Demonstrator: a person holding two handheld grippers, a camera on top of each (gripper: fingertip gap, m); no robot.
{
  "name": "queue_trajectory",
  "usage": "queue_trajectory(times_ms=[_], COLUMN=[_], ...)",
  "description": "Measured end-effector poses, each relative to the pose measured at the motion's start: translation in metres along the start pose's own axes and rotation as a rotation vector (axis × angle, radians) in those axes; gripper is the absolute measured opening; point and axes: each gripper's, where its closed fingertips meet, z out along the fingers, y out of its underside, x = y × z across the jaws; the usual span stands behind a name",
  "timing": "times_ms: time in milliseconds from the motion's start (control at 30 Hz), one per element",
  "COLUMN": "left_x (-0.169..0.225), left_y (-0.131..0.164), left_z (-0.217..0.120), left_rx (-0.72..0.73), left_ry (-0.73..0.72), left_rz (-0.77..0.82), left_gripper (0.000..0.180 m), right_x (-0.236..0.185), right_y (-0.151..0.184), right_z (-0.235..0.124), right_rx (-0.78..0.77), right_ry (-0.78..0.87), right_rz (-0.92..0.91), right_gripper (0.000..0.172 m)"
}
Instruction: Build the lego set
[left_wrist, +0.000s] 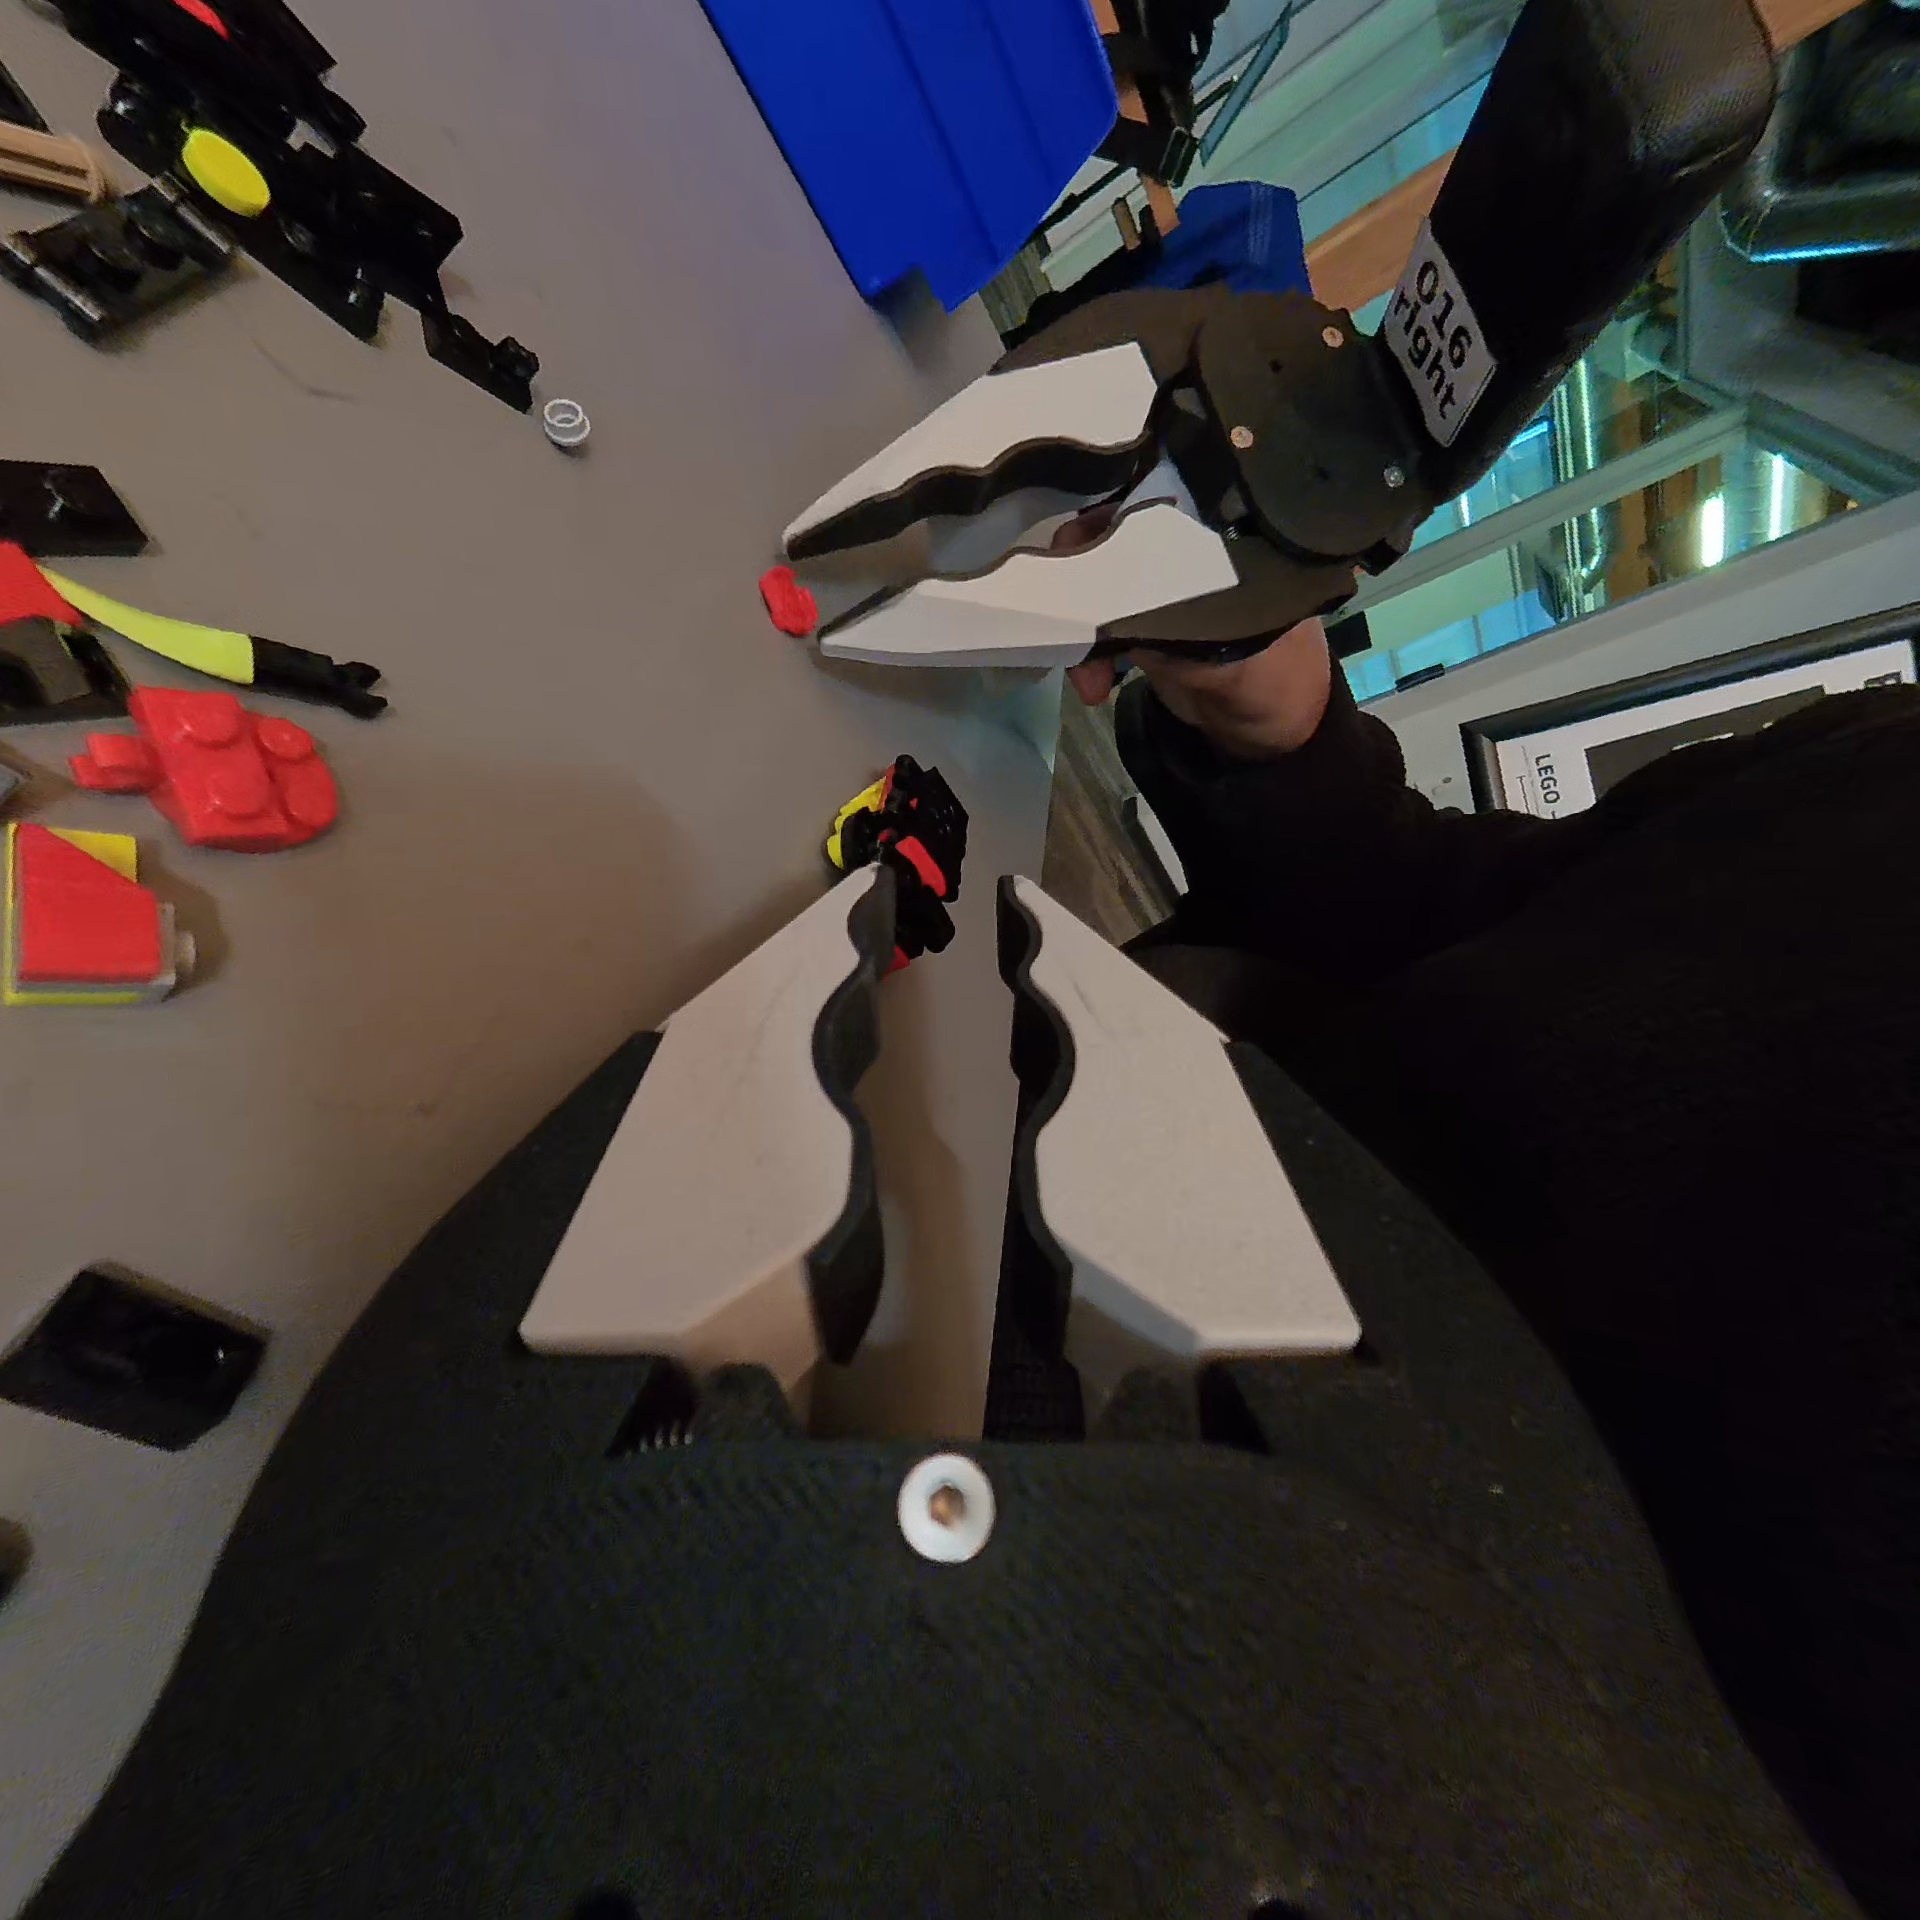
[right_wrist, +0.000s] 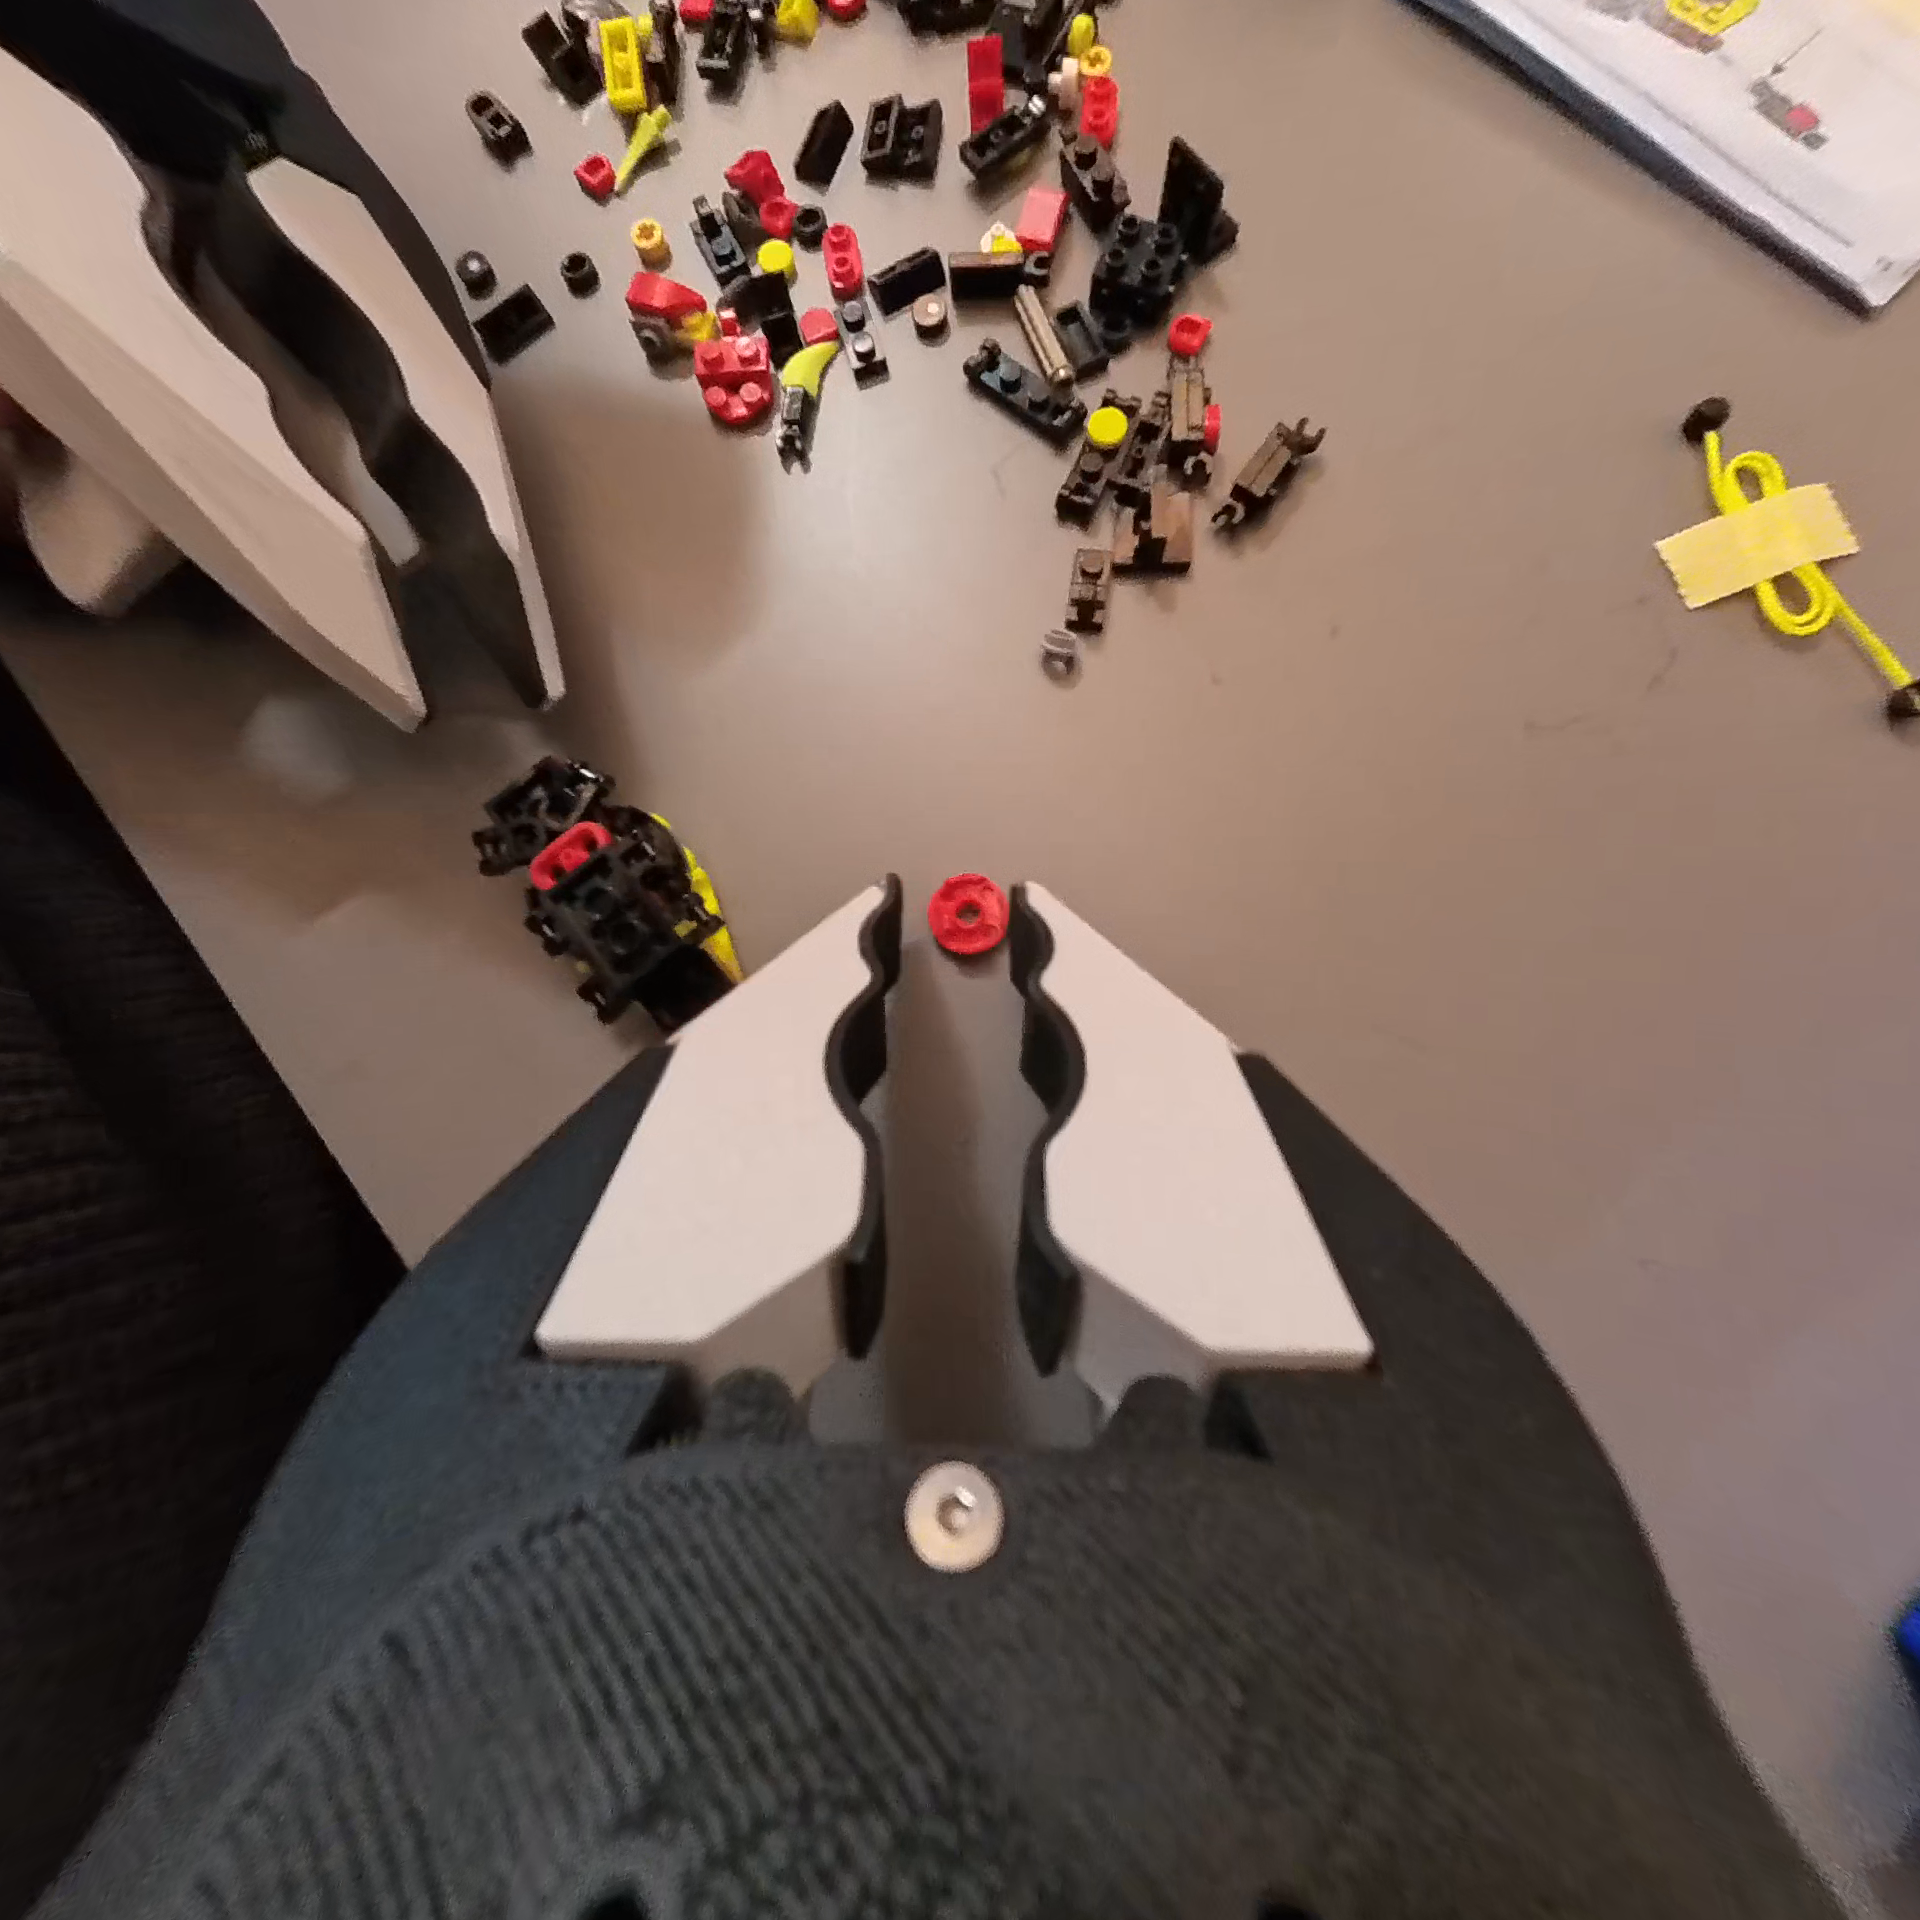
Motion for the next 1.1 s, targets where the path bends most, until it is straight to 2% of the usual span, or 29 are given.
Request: queue_trajectory(times_ms=[333, 433, 600, 700, 833, 1100], left_x=[0.000, 0.001, -0.001, -0.003, -0.005, -0.006], left_y=[0.001, 0.001, 0.004, 0.006, 0.008, 0.009], left_z=[0.001, 0.001, 0.002, 0.002, 0.003, 0.004], left_rx=[-0.004, -0.007, -0.027, -0.041, -0.051, -0.058], left_ry=[-0.001, -0.003, -0.028, -0.052, -0.063, -0.064], left_rz=[0.005, 0.009, 0.033, 0.047, 0.050, 0.045], left_gripper=[0.017, 0.017, 0.017, 0.016, 0.015, 0.015], right_x=[0.000, -0.005, -0.036, -0.056, -0.067, -0.078], right_y=[0.002, -0.012, -0.029, -0.024, -0.018, -0.020], right_z=[0.001, -0.010, -0.024, -0.021, -0.014, -0.006], right_rx=[-0.004, 0.073, 0.186, 0.156, 0.106, 0.083], right_ry=[-0.008, -0.035, -0.185, -0.248, -0.255, -0.291], right_rz=[-0.028, -0.067, -0.152, -0.224, -0.305, -0.329], right_gripper=[0.014, 0.014, 0.014, 0.014, 0.013, 0.014])
